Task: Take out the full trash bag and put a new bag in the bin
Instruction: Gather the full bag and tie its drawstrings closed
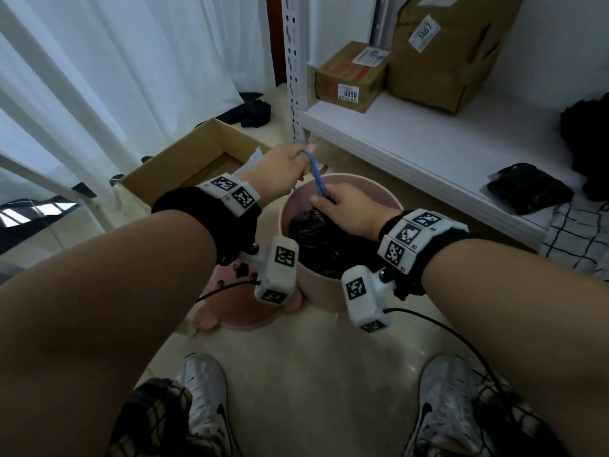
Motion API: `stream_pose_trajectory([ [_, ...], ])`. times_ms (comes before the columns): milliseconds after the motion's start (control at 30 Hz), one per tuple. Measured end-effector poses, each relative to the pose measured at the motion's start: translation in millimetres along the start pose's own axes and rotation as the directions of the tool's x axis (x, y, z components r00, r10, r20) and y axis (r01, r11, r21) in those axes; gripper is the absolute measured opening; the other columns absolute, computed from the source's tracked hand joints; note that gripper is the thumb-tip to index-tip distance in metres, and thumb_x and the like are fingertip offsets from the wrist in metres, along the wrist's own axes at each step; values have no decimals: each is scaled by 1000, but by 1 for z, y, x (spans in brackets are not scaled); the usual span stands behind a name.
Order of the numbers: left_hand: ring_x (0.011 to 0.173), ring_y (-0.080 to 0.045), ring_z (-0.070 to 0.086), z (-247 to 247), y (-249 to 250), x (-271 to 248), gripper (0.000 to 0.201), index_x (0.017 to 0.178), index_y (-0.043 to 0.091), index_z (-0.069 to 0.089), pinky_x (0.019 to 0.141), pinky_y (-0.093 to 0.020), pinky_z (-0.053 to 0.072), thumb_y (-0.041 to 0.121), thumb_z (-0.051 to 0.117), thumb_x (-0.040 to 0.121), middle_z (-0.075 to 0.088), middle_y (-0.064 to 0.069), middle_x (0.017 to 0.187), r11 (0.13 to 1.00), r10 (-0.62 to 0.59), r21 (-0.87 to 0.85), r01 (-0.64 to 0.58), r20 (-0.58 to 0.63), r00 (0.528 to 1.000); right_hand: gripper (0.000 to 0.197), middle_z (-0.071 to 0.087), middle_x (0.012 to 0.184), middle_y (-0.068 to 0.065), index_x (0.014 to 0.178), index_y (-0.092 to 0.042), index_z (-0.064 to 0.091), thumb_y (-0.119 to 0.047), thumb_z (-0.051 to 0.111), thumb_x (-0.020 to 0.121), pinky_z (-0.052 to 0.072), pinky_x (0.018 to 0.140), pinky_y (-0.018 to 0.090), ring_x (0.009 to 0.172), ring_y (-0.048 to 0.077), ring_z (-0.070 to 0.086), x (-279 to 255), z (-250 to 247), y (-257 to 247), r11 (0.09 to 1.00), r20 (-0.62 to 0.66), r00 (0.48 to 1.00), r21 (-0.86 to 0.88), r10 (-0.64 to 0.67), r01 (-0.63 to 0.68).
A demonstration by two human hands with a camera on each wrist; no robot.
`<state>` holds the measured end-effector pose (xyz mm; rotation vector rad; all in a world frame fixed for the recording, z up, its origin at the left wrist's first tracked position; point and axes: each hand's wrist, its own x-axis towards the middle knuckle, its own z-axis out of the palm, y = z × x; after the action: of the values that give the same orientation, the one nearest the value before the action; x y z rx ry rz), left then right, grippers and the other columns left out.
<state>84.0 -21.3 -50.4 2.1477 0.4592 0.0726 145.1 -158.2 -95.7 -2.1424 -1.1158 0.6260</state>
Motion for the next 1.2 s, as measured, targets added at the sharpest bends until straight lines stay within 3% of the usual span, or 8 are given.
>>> stream_pose_trajectory([
  [100, 45, -18, 28, -2, -6, 3, 42, 62, 18, 34, 46, -26, 28, 35, 33, 100, 31, -3, 59, 991, -91, -103, 85, -53, 994, 32, 56, 104, 9, 86, -18, 56, -34, 32, 101, 39, 97, 46, 105, 26, 50, -1, -4, 13, 962, 11, 992, -249, 122, -116],
  [300, 48, -19, 27, 9, -9, 9, 45, 58, 16, 31, 56, -32, 29, 30, 33, 101, 27, -3, 56, 980, -132, -165, 113, -110, 985, 29, 60, 117, 13, 115, -9, 53, -26, 34, 102, 38, 99, 36, 110, 28, 54, -5, 3, 26, 984, 152, 979, -136, 136, -115],
  [500, 43, -18, 34, 10, -23, 13, 43, 54, 12, 54, 47, -24, 33, 31, 55, 93, 43, -6, 51, 959, -220, -233, 164, -237, 946, 18, 62, 102, 9, 102, -9, 60, -24, 51, 95, 43, 93, 35, 98, 24, 57, -2, -2, 30, 975, 227, 965, -207, 129, -81],
  [633, 47, -18, 32, 2, -23, 16, 29, 62, 6, 54, 50, -28, 32, 14, 58, 90, 41, -10, 64, 888, -277, -442, 128, -293, 915, 39, 56, 71, 11, 69, -8, 61, -42, 60, 88, 40, 70, 30, 68, 19, 49, 0, -22, 18, 979, 19, 988, 133, 154, -155],
  [867, 54, -12, 52, -9, -17, 13, 23, 71, 9, 47, 59, -22, 49, 10, 63, 88, 54, -8, 68, 871, -189, -491, -15, -364, 912, 27, 54, 74, 11, 87, 1, 67, -22, 55, 94, 38, 65, 29, 68, 19, 48, 2, -37, 1, 975, -148, 974, 168, 172, -146],
  [933, 67, -12, 59, -13, -14, 10, 20, 99, 5, 55, 63, -20, 51, 13, 67, 86, 61, -8, 89, 817, -149, -572, -73, -332, 931, 29, 52, 70, 10, 85, 3, 65, -21, 53, 95, 35, 63, 28, 65, 18, 46, 3, -42, 3, 975, -196, 959, 129, 203, -180],
  [1033, 84, -15, 62, -16, -13, 9, 68, 137, 1, 36, 66, -19, 54, 28, 69, 84, 55, -12, 117, 817, -178, -576, 29, -204, 963, 34, 44, 59, 8, 66, -3, 54, -22, 52, 95, 31, 56, 29, 58, 19, 42, 3, -50, 6, 965, -256, 931, 30, 260, -261],
  [1200, 56, -13, 52, 7, -9, 1, 45, 86, 6, 57, 51, -20, 49, 51, 53, 89, 59, -9, 79, 909, -344, -222, 353, 79, 936, 33, 66, 89, 25, 88, 10, 67, -21, 55, 93, 43, 72, 34, 84, 36, 60, 7, -48, 7, 975, -277, 934, 75, 224, -211],
])
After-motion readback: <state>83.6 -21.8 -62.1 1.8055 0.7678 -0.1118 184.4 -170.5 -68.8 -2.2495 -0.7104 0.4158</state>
